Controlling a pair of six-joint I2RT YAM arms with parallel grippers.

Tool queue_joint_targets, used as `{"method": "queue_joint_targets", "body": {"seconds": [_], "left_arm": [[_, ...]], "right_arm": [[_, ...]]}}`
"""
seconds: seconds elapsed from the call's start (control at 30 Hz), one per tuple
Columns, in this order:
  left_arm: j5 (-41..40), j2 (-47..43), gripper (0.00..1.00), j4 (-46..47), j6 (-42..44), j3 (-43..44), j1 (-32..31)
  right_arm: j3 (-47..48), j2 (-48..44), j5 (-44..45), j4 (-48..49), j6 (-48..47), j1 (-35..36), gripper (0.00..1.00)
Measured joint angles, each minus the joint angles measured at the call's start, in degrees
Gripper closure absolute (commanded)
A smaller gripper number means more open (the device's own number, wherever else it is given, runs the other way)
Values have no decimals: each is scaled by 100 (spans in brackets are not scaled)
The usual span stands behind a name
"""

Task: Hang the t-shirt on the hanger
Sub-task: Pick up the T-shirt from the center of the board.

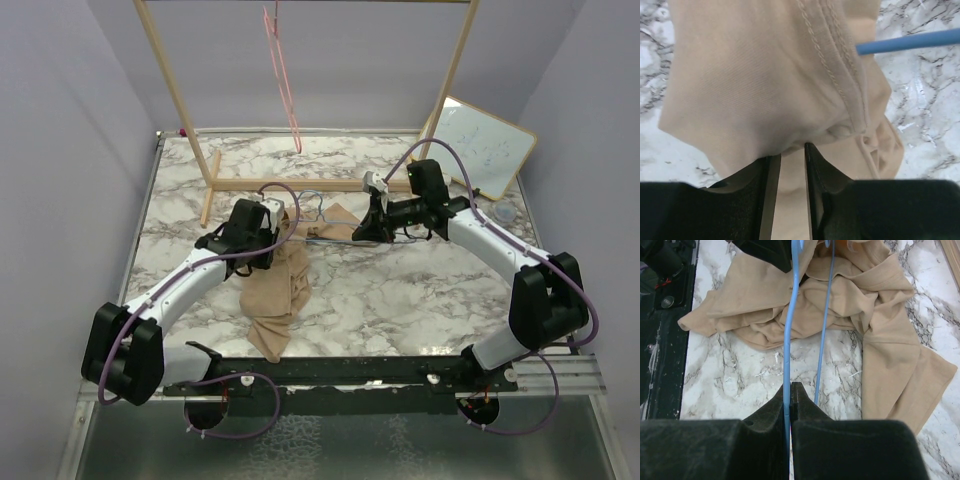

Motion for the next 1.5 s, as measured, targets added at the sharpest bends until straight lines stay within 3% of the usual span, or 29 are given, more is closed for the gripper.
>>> {"method": "queue_joint_targets", "body": {"seconds": [0.07, 0.27, 0.3, 0.43, 0.5, 0.7, 1.0, 1.1, 1.17, 1.23, 1.33, 1.5], "left_arm": [[-127, 24, 100, 90, -20, 0, 0], [-291, 33, 100, 236, 122, 2, 33], [-313, 33, 97, 236, 173, 13, 55], [-291, 33, 68, 199, 166, 173, 146], [-214, 33, 61, 142, 50, 343, 164], [-17, 59, 47, 35, -520, 824, 15], [-87, 503, 42, 103, -1362, 966, -516], [-221, 564, 46, 118, -1491, 933, -601], [-372, 588, 55, 164, -1530, 857, -614], [-496, 608, 68, 175, -1567, 758, -623], [-675, 612, 98, 162, -1550, 629, -621], [-848, 610, 100, 98, -1386, 573, -614]], "right_arm": [[-39, -22, 13, 20, 46, 0, 99], [-107, -87, 72, 46, 129, 0, 99], [-111, -92, 83, 52, 144, 0, 99], [-149, -103, 103, 70, 210, 0, 99], [-166, -103, 111, 79, 232, 0, 99], [-170, -103, 129, 94, 254, 0, 99], [-199, -103, 129, 168, 345, 0, 99], [-229, -103, 129, 184, 358, 0, 99], [-249, -105, 129, 195, 363, 0, 99], [-262, -105, 129, 195, 363, 0, 99], [-271, -105, 129, 195, 363, 0, 99], [-278, -105, 131, 195, 363, 0, 99]]}}
